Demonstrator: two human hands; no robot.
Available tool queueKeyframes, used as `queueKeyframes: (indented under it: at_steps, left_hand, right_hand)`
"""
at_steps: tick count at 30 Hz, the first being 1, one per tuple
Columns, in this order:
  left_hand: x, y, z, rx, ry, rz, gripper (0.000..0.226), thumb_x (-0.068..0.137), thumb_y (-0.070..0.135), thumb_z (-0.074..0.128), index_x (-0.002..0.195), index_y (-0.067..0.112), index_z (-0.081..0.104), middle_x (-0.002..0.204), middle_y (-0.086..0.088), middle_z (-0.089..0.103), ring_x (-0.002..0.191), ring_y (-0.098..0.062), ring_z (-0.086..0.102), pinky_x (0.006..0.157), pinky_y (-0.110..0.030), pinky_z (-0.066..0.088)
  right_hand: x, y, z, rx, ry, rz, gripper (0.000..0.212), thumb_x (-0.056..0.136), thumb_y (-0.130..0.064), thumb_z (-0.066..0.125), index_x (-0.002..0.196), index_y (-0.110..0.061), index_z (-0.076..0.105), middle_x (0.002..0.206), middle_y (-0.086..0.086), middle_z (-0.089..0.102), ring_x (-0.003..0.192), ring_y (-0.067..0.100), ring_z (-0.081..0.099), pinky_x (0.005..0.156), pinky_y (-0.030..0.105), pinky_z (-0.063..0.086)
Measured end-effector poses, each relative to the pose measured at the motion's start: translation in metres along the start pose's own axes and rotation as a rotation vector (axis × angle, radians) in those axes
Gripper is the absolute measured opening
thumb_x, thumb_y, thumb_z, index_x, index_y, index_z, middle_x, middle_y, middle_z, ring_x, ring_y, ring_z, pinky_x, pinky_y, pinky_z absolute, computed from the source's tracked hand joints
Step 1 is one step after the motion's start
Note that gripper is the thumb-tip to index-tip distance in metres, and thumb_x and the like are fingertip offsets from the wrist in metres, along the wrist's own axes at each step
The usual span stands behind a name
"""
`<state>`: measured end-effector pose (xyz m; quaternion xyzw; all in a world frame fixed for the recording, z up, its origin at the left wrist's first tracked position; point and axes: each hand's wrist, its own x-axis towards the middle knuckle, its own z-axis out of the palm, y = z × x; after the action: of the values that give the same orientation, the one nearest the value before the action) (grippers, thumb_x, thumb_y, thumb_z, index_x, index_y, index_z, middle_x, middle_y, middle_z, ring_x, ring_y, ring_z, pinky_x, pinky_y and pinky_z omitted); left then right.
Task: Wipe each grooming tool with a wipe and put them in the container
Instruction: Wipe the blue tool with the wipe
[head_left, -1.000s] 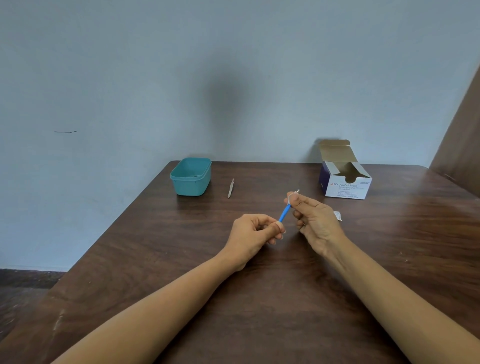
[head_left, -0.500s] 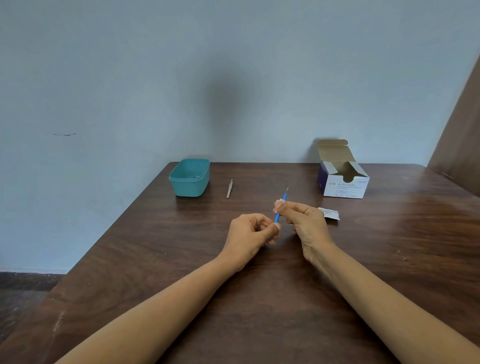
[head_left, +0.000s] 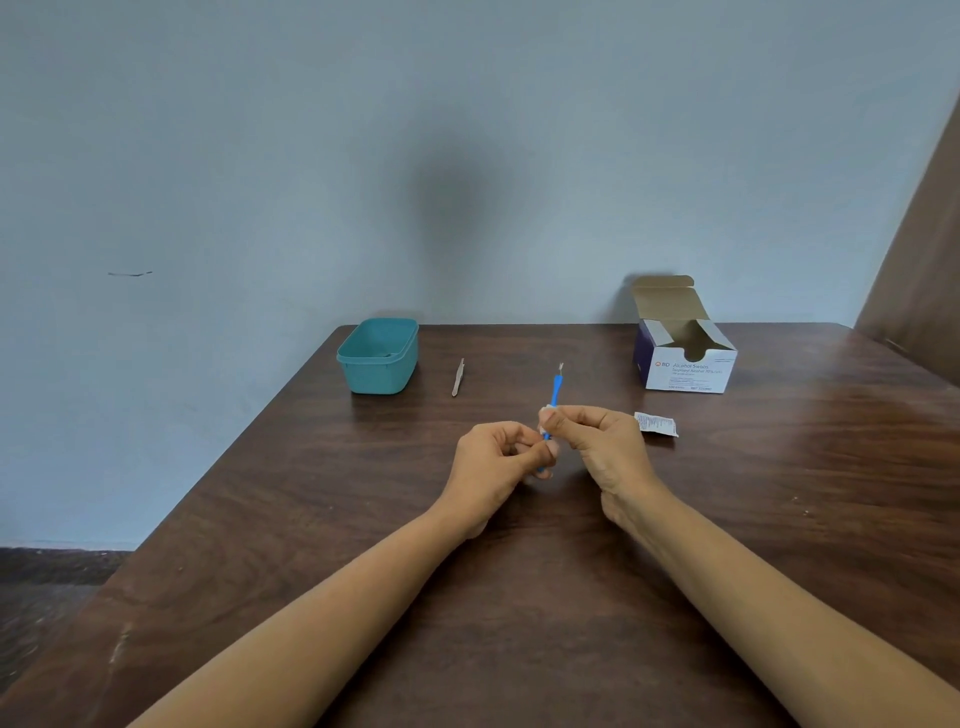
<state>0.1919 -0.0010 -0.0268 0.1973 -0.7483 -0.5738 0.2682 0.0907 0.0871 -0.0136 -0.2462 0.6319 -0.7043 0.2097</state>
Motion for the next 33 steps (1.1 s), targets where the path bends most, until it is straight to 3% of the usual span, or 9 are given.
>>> queueKeyframes:
  at_steps: [3, 9, 12, 15, 18, 23, 26, 29, 33]
  left_hand:
    - [0.002, 0.001, -0.001, -0.105, 0.014, -0.038, 0.023, 0.086, 0.03, 0.07, 0.095, 0.009, 0.073, 0.083, -0.008, 0.074, 0.074, -0.012, 0.069, 0.072, -0.026, 0.056]
    - [0.005, 0.007, -0.011, -0.171, 0.139, 0.035, 0.022, 0.087, 0.03, 0.067, 0.104, 0.018, 0.073, 0.098, 0.002, 0.075, 0.095, -0.01, 0.068, 0.076, -0.021, 0.053]
    - [0.005, 0.006, -0.01, -0.174, 0.135, 0.058, 0.02, 0.087, 0.024, 0.068, 0.104, 0.016, 0.073, 0.097, 0.002, 0.075, 0.091, -0.003, 0.067, 0.071, -0.011, 0.049]
    - [0.005, 0.004, -0.008, -0.18, 0.14, 0.085, 0.015, 0.087, 0.016, 0.068, 0.1, 0.01, 0.074, 0.094, -0.002, 0.075, 0.087, -0.001, 0.068, 0.073, -0.012, 0.049]
    - [0.007, 0.001, -0.01, -0.197, 0.124, 0.091, 0.013, 0.086, 0.014, 0.069, 0.095, 0.007, 0.075, 0.094, -0.004, 0.076, 0.094, -0.012, 0.07, 0.082, -0.02, 0.053]
    - [0.006, 0.006, -0.011, -0.211, 0.106, 0.063, 0.018, 0.088, 0.013, 0.066, 0.099, 0.001, 0.073, 0.096, -0.011, 0.074, 0.084, -0.004, 0.067, 0.071, -0.011, 0.047]
    - [0.007, 0.007, -0.013, -0.276, 0.083, 0.007, 0.019, 0.087, 0.016, 0.066, 0.098, 0.002, 0.073, 0.099, -0.017, 0.072, 0.091, -0.016, 0.062, 0.082, -0.027, 0.046]
    - [0.008, 0.008, -0.016, -0.311, 0.048, -0.032, 0.017, 0.086, 0.02, 0.067, 0.093, 0.006, 0.075, 0.1, -0.014, 0.072, 0.097, -0.024, 0.059, 0.096, -0.05, 0.042]
    - [0.006, 0.012, -0.016, -0.351, 0.013, -0.062, 0.017, 0.088, 0.019, 0.063, 0.091, 0.007, 0.074, 0.098, -0.007, 0.073, 0.097, -0.019, 0.061, 0.105, -0.054, 0.036]
  right_hand:
    - [0.001, -0.006, -0.005, -0.045, 0.004, -0.059, 0.01, 0.077, -0.015, 0.077, 0.083, -0.007, 0.075, 0.079, 0.002, 0.073, 0.07, -0.002, 0.066, 0.066, 0.007, 0.046]
    - [-0.001, -0.006, -0.007, -0.28, -0.029, -0.186, 0.006, 0.075, -0.02, 0.079, 0.074, -0.023, 0.074, 0.073, -0.003, 0.074, 0.074, 0.008, 0.07, 0.072, 0.022, 0.054]
    - [-0.002, -0.005, -0.005, -0.421, -0.034, -0.235, 0.005, 0.074, -0.027, 0.08, 0.076, -0.025, 0.076, 0.07, -0.004, 0.073, 0.072, 0.01, 0.07, 0.074, 0.032, 0.056]
    - [-0.002, -0.003, -0.004, -0.458, -0.048, -0.241, 0.007, 0.072, -0.029, 0.081, 0.072, -0.026, 0.075, 0.068, -0.005, 0.073, 0.07, 0.009, 0.07, 0.074, 0.036, 0.057]
    - [-0.004, -0.002, -0.002, -0.462, -0.071, -0.228, 0.009, 0.07, -0.031, 0.082, 0.071, -0.027, 0.075, 0.067, -0.005, 0.073, 0.07, 0.009, 0.07, 0.073, 0.035, 0.057]
    - [-0.006, -0.001, 0.001, -0.436, -0.112, -0.202, 0.008, 0.072, -0.025, 0.082, 0.077, -0.022, 0.076, 0.071, -0.004, 0.074, 0.073, 0.007, 0.07, 0.075, 0.031, 0.056]
    - [-0.008, -0.005, 0.003, -0.333, -0.206, -0.142, 0.005, 0.074, -0.021, 0.08, 0.077, -0.017, 0.077, 0.074, -0.002, 0.075, 0.078, 0.007, 0.07, 0.077, 0.026, 0.054]
    - [-0.008, -0.01, 0.001, -0.193, -0.314, -0.014, 0.01, 0.078, -0.016, 0.075, 0.078, -0.007, 0.075, 0.065, -0.006, 0.069, 0.061, -0.004, 0.059, 0.063, 0.009, 0.041]
    - [-0.007, -0.014, -0.001, -0.144, -0.374, 0.114, 0.014, 0.074, -0.026, 0.075, 0.07, -0.012, 0.076, 0.068, -0.002, 0.065, 0.06, 0.003, 0.042, 0.052, 0.011, 0.034]
